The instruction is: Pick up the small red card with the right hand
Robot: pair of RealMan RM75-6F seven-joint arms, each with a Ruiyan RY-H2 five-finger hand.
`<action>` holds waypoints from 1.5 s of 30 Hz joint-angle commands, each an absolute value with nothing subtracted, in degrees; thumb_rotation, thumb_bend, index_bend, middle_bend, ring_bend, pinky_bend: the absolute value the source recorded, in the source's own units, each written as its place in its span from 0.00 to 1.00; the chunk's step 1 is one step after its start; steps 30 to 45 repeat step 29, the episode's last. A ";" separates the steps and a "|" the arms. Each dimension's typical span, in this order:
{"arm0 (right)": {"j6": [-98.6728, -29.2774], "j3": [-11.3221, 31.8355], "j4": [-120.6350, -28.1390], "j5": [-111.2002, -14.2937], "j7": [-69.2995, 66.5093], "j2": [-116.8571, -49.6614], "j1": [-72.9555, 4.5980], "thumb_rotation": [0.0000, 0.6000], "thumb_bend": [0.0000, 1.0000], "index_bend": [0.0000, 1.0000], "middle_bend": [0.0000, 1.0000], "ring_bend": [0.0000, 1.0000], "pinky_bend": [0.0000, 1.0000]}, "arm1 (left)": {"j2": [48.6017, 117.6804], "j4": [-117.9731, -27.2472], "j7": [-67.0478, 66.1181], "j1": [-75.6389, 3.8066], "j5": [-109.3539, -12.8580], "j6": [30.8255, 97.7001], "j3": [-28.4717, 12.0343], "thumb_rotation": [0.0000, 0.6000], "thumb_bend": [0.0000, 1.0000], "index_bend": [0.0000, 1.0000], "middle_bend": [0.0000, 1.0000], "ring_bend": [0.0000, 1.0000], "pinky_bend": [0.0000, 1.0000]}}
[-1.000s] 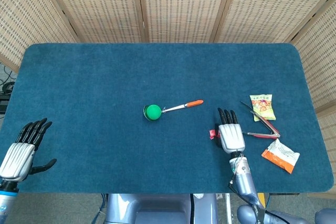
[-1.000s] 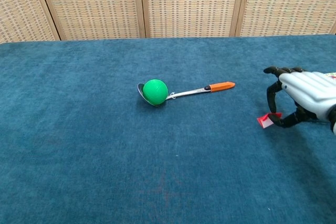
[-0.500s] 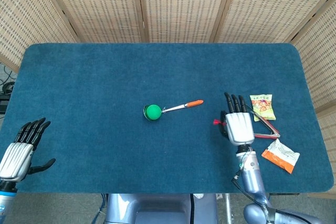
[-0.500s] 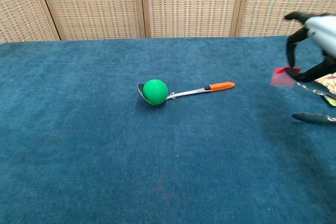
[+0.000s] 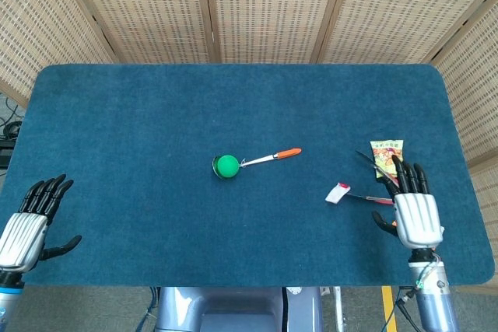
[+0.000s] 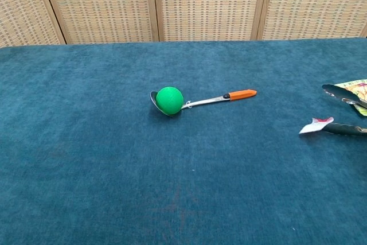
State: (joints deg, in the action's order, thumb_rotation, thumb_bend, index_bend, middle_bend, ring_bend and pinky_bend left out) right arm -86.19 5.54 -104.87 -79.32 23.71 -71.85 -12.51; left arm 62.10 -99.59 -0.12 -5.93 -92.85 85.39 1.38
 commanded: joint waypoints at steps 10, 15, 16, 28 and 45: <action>-94.08 -1.11 -100.21 -88.87 12.35 -66.84 -4.03 1.00 0.20 0.16 0.00 0.00 0.00 | 61.87 -99.87 -0.87 -5.27 -93.14 86.54 1.34 1.00 0.21 0.00 0.00 0.00 0.00; -90.98 -1.96 -99.58 -88.03 12.70 -65.45 -3.92 1.00 0.14 0.03 0.00 0.00 0.00 | 62.15 -99.45 -1.29 -5.27 -92.38 86.29 1.04 1.00 0.20 0.00 0.00 0.00 0.00; -90.49 -1.83 -99.76 -87.89 12.77 -65.06 -4.02 1.00 0.14 0.01 0.00 0.00 0.00 | 62.31 -99.21 -1.50 -5.24 -91.95 86.30 0.83 1.00 0.20 0.00 0.00 0.00 0.00; -86.87 -1.28 -100.36 -86.22 12.75 -63.56 -4.06 1.00 0.10 0.00 0.00 0.00 0.00 | 62.69 -99.78 -3.34 -4.78 -92.54 87.03 0.90 1.00 0.17 0.00 0.00 0.00 0.00; -86.77 -1.21 -100.32 -86.16 12.70 -63.54 -4.04 1.00 0.10 0.00 0.00 0.00 0.00 | 62.72 -99.77 -3.39 -4.81 -92.50 86.94 0.88 1.00 0.17 0.00 0.00 0.00 0.00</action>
